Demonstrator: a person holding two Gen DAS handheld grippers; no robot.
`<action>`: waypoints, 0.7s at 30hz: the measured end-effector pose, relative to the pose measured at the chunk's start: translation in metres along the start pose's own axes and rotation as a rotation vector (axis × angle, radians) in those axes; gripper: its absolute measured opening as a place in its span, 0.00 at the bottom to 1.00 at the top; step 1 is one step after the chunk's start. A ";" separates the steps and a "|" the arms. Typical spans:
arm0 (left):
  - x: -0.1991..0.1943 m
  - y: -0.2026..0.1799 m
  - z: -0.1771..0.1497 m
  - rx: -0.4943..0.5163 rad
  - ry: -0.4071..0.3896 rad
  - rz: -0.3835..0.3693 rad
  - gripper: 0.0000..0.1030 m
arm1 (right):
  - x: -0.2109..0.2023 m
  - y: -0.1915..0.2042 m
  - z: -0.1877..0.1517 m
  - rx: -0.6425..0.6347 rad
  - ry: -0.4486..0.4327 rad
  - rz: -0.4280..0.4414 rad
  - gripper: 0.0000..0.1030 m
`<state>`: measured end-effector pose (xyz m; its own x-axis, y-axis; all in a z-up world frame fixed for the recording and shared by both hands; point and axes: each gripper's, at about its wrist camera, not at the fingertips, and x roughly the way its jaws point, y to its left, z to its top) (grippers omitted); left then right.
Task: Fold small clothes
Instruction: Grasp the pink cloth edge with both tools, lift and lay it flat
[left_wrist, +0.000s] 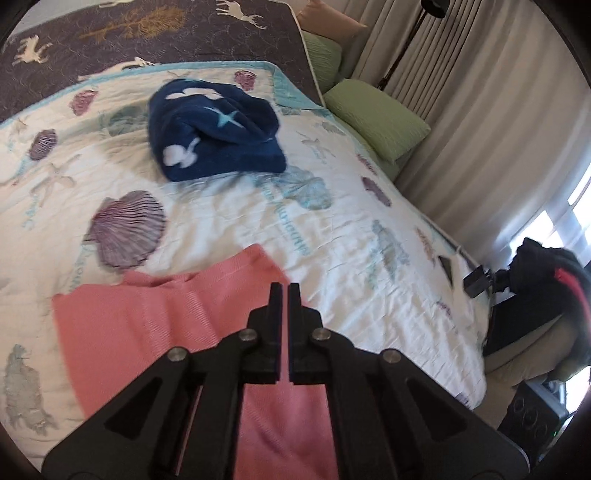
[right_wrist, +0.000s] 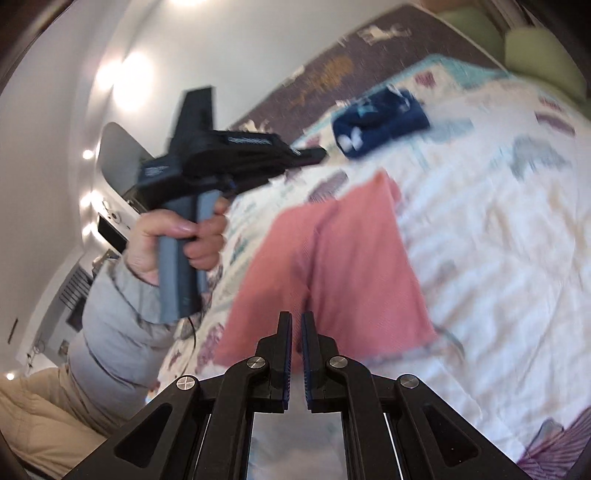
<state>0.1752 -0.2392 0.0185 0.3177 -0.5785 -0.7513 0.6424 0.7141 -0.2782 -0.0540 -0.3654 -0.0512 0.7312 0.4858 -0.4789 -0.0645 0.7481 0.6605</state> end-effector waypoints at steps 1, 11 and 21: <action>-0.005 0.006 -0.003 -0.002 -0.008 0.027 0.01 | 0.003 -0.003 -0.002 0.009 0.025 0.008 0.07; -0.008 0.055 -0.024 -0.122 0.065 0.152 0.44 | 0.052 -0.008 -0.012 0.063 0.197 0.083 0.49; 0.049 0.024 -0.022 -0.024 0.223 0.271 0.59 | 0.077 0.009 -0.004 0.053 0.214 0.024 0.49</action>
<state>0.1908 -0.2422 -0.0384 0.3132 -0.2680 -0.9111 0.5382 0.8405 -0.0622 -0.0014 -0.3194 -0.0841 0.5687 0.5925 -0.5706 -0.0408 0.7132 0.6998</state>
